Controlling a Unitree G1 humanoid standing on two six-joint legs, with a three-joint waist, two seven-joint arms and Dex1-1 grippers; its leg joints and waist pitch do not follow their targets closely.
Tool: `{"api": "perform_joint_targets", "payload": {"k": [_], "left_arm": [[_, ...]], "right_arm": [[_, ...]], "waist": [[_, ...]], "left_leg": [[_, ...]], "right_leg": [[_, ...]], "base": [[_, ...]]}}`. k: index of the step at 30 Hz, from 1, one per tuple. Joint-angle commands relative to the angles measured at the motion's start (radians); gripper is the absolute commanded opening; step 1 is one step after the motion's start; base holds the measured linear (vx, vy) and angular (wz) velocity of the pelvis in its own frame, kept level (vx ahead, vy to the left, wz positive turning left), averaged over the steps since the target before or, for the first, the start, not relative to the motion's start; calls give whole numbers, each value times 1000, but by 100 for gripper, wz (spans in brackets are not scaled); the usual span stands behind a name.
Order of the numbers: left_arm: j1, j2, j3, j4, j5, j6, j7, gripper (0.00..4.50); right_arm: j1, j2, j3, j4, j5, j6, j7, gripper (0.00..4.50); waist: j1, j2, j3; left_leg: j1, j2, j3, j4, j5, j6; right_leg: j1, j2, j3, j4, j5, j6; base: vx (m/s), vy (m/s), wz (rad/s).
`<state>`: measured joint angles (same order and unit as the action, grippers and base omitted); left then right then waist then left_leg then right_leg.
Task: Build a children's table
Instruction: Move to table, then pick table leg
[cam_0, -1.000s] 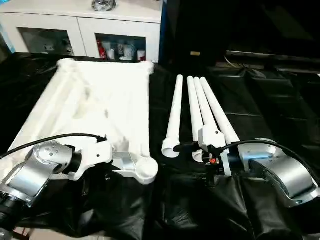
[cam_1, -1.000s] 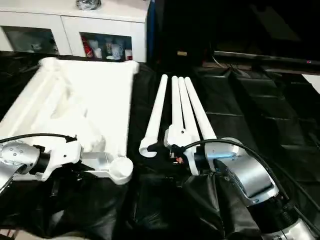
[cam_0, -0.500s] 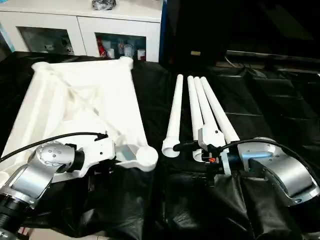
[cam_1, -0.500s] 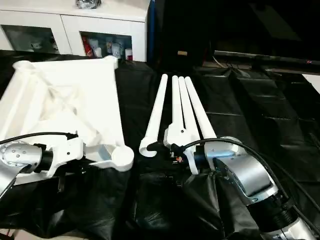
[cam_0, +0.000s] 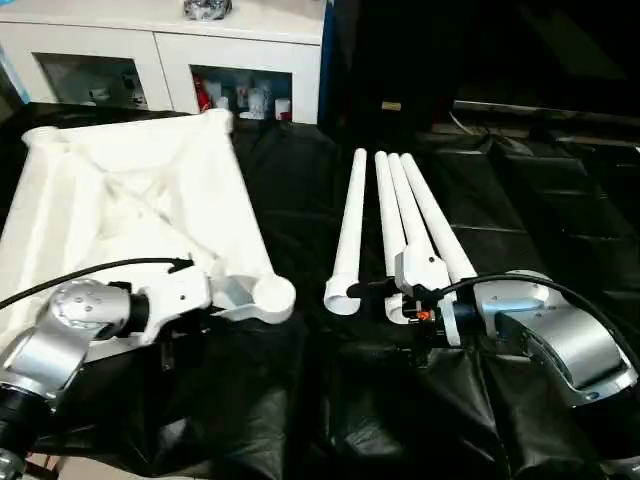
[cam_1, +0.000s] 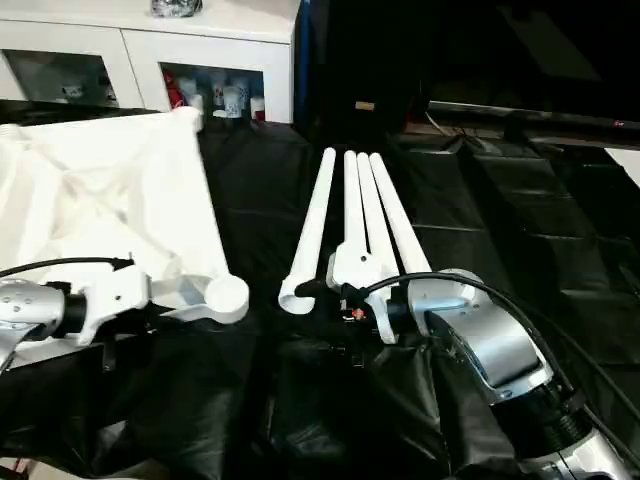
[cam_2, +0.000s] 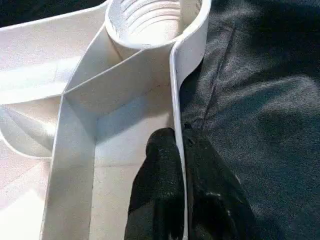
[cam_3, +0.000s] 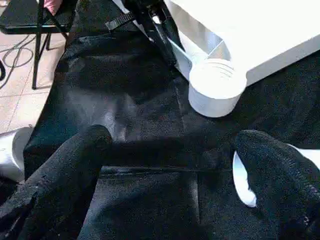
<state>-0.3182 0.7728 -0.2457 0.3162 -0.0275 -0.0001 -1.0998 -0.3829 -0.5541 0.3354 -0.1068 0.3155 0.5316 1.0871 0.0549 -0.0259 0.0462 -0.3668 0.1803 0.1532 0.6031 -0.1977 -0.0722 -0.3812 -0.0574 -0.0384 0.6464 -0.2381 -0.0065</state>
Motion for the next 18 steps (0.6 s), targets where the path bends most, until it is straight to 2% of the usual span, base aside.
{"api": "perform_joint_targets", "payload": {"k": [1, 2, 3, 6, 7, 9, 11, 13, 14, 15, 17, 18], "left_arm": [[-16, 4, 34, -7, -12, -42, 8, 45], [-16, 6, 45, -5, -32, -42, -5, 57], [-13, 8, 57, -17, -49, -32, -11, 57], [-5, 14, 67, -34, -65, -22, -24, 94], [-5, 14, 67, -34, -65, -22, -24, 97], [26, 25, 99, -95, -108, 15, -33, 106], [54, 22, 147, -167, -167, 72, -25, 123], [71, -1, 209, -232, -235, 126, 18, 143], [73, -6, 221, -238, -247, 132, 28, 153], [69, -55, 261, -287, -277, 189, 118, 167], [67, -81, 273, -297, -278, 189, 159, 184], [68, -118, 280, -313, -272, 203, 217, 189]], "right_arm": [[-11, -3, -7, 2, -4, -10, -2, 450], [-10, 0, -13, 0, -2, -7, -6, 450], [-9, 3, -17, 0, 0, -6, -10, 450], [-9, 8, -19, 1, 1, -6, -16, 450], [-9, 8, -19, 1, 1, -6, -16, 450], [-3, 22, -36, -10, 18, 6, -32, 450], [6, 28, -54, -32, 36, 24, -43, 450], [11, 49, -70, -47, 37, 30, -81, 450], [11, 57, -71, -47, 34, 29, -92, 450], [-3, 95, -97, -35, 3, 59, -195, 450], [-14, 121, -108, -19, -8, 76, -244, 450], [-31, 172, -133, 12, 1, 106, -306, 450]], "waist": [[7, 15, -60], [9, 20, -59], [9, 18, -59], [11, 19, -57], [12, 22, -57], [11, 15, -56], [11, 16, -55], [11, 9, -54], [11, 12, -54], [11, 10, -53], [11, 12, -54], [10, 6, -52]], "left_leg": [[12, 43, -5, -68, -103, 29], [12, 44, -6, -69, -108, 27], [13, 44, -6, -70, -118, 23], [15, 46, -6, -72, -140, 12], [17, 46, -5, -72, -149, 7], [16, 46, -4, -73, -157, 2], [15, 48, -5, -74, -157, -1], [15, 47, -3, -74, -150, 1], [16, 45, -1, -73, -151, 1], [16, 44, -1, -72, -150, 2], [18, 45, 0, -72, -146, -11], [14, 44, 0, -74, -145, -13]], "right_leg": [[47, -73, 45, -63, 98, -259], [46, -74, 45, -63, 92, -260], [46, -73, 44, -64, 81, -259], [45, -74, 44, -64, 60, -264], [43, -74, 44, -66, 49, -262], [44, -75, 45, -67, 28, -257], [44, -77, 46, -64, 24, -262], [41, -74, 44, -65, 16, -263], [39, -71, 44, -67, 4, -259], [39, -71, 44, -68, -1, -257], [37, -71, 43, -68, -9, -257], [40, -70, 44, -69, -30, -246]], "base": [[0, 0, 0], [0, 0, 0], [0, 0, 0], [0, 0, 0], [0, 0, 0], [0, 0, 0], [0, 0, 0], [0, 0, 0], [0, 0, 0], [0, 0, 0], [0, 0, 0], [0, 0, 0]]}}
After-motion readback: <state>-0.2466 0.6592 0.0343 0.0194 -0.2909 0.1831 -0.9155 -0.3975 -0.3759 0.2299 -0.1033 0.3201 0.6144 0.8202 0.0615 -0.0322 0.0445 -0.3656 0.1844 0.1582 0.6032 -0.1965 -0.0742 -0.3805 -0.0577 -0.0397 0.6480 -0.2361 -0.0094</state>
